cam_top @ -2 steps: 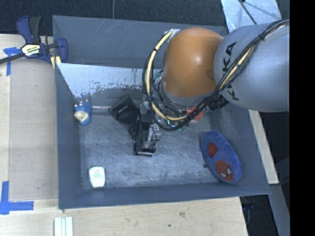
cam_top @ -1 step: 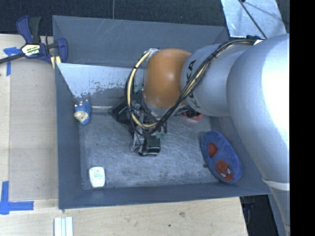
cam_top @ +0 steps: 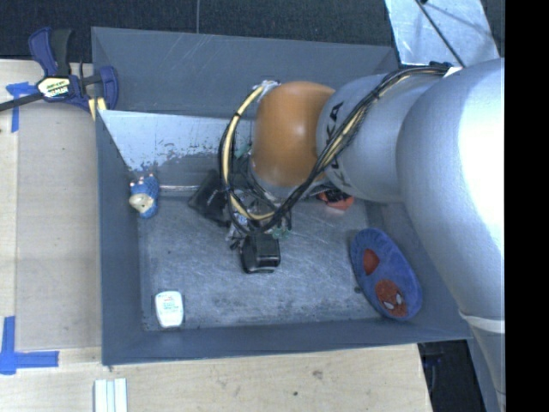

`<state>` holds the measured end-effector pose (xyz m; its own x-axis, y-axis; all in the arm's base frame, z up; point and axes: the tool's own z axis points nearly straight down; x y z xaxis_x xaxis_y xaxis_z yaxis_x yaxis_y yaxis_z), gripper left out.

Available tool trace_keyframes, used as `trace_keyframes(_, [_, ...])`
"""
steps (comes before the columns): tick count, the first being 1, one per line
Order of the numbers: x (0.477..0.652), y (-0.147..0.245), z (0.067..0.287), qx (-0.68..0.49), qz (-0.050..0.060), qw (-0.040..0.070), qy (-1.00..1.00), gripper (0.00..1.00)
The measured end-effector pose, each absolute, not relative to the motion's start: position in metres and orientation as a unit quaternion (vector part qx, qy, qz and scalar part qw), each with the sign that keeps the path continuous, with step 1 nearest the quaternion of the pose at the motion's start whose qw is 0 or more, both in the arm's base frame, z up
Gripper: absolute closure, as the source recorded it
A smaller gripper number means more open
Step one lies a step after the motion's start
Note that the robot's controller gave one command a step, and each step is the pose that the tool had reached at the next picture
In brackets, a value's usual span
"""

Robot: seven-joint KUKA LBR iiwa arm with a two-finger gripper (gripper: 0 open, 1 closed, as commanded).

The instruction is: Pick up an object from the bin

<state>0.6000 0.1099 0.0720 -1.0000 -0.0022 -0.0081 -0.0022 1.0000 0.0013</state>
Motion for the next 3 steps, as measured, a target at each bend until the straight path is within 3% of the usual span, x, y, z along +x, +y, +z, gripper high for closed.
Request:
trace_keyframes(1, [0.608,0.109,0.07,0.009,0.001,0.0,1.0,1.0])
trace_keyframes(2, [0.62,0.103,0.195,-0.005,0.001,0.006,1.0,1.0])
trace_keyframes(3, [0.605,0.11,0.281,-0.239,0.0,0.006,0.971,1.0])
